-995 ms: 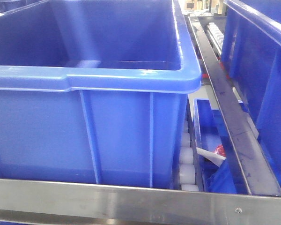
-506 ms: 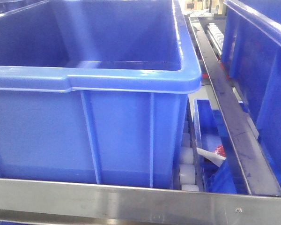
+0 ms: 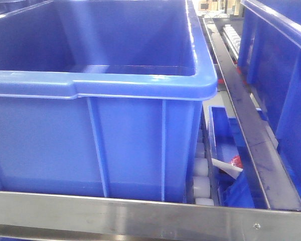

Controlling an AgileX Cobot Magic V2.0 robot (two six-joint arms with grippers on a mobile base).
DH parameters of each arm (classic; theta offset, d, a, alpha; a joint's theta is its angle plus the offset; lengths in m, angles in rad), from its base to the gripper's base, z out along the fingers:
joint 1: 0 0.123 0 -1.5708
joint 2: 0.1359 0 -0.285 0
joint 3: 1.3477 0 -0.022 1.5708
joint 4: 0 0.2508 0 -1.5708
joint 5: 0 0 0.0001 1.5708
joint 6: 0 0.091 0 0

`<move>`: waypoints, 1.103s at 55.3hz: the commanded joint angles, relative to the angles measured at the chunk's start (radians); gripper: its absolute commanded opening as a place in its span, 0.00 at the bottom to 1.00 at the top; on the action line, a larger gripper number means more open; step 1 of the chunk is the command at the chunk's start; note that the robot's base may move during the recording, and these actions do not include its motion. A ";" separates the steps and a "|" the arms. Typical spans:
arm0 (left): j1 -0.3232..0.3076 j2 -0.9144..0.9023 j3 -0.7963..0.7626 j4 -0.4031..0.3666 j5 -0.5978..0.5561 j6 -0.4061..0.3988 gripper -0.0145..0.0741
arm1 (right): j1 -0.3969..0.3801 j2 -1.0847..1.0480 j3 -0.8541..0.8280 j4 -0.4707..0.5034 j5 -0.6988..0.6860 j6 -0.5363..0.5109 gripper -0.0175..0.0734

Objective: Pick and sort blue part to right shelf

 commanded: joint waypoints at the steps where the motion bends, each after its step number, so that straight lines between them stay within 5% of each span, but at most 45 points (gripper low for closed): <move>1: 0.004 0.008 -0.026 0.023 -0.092 -0.011 0.30 | -0.005 0.004 -0.021 0.001 -0.087 -0.011 0.29; 23: 0.285 -0.141 0.246 -0.079 -0.397 -0.011 0.30 | -0.005 0.004 -0.021 0.001 -0.087 -0.011 0.29; 32: 0.293 -0.234 0.383 -0.122 -0.443 -0.011 0.30 | -0.005 0.004 -0.021 0.001 -0.087 -0.011 0.29; 36: 0.293 -0.276 0.380 -0.129 -0.355 -0.011 0.30 | -0.005 0.004 -0.021 0.001 -0.087 -0.011 0.29; 61: 0.293 -0.274 0.380 -0.129 -0.361 -0.011 0.30 | -0.005 0.004 -0.021 0.001 -0.086 -0.011 0.29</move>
